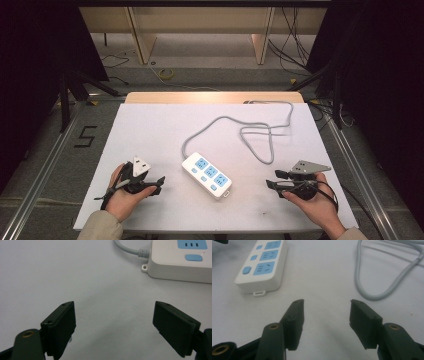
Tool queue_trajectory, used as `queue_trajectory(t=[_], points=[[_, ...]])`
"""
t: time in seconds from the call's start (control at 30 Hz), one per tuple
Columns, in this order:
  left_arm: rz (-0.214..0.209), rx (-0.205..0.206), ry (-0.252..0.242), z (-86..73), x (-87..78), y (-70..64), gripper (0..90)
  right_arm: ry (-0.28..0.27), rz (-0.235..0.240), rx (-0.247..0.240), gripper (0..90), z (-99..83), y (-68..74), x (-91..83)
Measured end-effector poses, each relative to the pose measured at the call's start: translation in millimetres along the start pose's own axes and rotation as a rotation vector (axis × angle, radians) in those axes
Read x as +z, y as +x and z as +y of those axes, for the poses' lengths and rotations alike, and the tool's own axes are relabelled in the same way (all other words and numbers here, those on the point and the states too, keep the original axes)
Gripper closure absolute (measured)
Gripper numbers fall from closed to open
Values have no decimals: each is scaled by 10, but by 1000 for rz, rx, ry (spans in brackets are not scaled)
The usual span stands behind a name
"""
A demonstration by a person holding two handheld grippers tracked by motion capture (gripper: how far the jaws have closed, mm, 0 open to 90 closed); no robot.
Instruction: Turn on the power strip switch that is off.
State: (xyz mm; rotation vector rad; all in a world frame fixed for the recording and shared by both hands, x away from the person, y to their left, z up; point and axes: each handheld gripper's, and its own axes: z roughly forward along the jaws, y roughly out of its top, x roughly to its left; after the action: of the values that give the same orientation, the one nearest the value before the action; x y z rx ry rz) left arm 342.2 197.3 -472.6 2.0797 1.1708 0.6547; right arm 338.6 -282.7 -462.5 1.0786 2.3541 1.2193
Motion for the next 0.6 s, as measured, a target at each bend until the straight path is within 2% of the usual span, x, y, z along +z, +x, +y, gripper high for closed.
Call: queue_trajectory(t=[0.1,0.3,0.33,0.4,0.43,0.6], points=[[8,3,-2,14,-1,-4,185,5,4,-1,481,8,5,-15],[14,-4,1,8,6,7,191,29,2,-12,578,38,7,-38],[16,-7,-1,10,6,10,194,35,-1,-20,638,55,9,-42],[21,-13,-4,10,6,18,195,42,-3,-26,658,62,10,-47],[23,-14,-3,9,7,21,198,48,-4,-36,710,73,14,-51],[27,-18,-3,12,8,24,202,70,-15,-64,788,99,17,-64]])
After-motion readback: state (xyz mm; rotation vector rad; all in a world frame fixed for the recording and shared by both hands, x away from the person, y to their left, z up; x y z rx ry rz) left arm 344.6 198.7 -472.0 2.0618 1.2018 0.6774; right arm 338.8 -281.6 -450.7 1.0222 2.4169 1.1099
